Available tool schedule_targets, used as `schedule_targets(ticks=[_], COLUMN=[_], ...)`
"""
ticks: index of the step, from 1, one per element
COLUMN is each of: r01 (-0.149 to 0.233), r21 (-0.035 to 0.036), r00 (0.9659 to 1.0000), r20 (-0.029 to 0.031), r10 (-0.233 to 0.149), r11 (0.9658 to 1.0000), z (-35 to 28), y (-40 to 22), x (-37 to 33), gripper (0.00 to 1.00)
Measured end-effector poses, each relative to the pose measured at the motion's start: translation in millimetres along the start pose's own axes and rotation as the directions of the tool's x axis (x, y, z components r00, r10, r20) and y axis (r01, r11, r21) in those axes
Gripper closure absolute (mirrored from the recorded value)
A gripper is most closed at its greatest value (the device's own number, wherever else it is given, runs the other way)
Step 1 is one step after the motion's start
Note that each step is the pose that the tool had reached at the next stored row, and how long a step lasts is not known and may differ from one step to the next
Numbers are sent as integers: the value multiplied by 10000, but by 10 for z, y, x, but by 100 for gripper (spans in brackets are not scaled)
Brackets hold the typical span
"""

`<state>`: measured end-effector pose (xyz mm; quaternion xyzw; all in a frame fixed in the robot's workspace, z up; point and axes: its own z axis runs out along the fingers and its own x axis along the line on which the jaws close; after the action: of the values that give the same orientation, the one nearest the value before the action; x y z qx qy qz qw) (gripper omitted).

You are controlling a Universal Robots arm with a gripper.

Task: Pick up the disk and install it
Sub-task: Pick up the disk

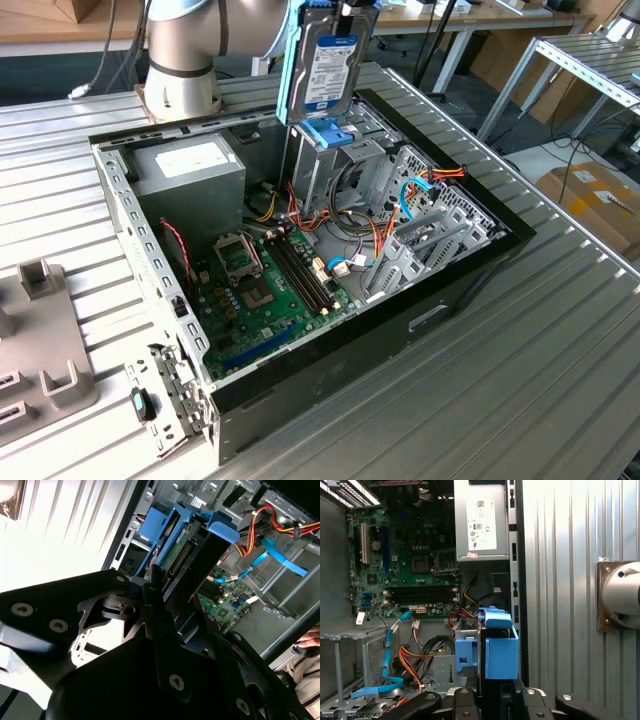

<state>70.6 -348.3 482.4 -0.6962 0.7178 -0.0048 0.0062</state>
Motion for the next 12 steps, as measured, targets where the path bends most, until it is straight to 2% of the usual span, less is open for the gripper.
schedule_targets(ticks=[3,4,6,10,12], r01=[0,0,-3,-4,-3], r21=[0,-1,-7,-7,-7], r00=[10000,10000,10000,10000,10000], r20=[1,0,-8,-8,-6], r10=[0,0,3,4,3], r11=[10000,10000,10000,10000,10000], z=[3,3,-2,-55,-57], y=[-156,-173,-187,-189,-189], x=[-5,-5,-6,-6,-6], gripper=[65,65,65,65,65])
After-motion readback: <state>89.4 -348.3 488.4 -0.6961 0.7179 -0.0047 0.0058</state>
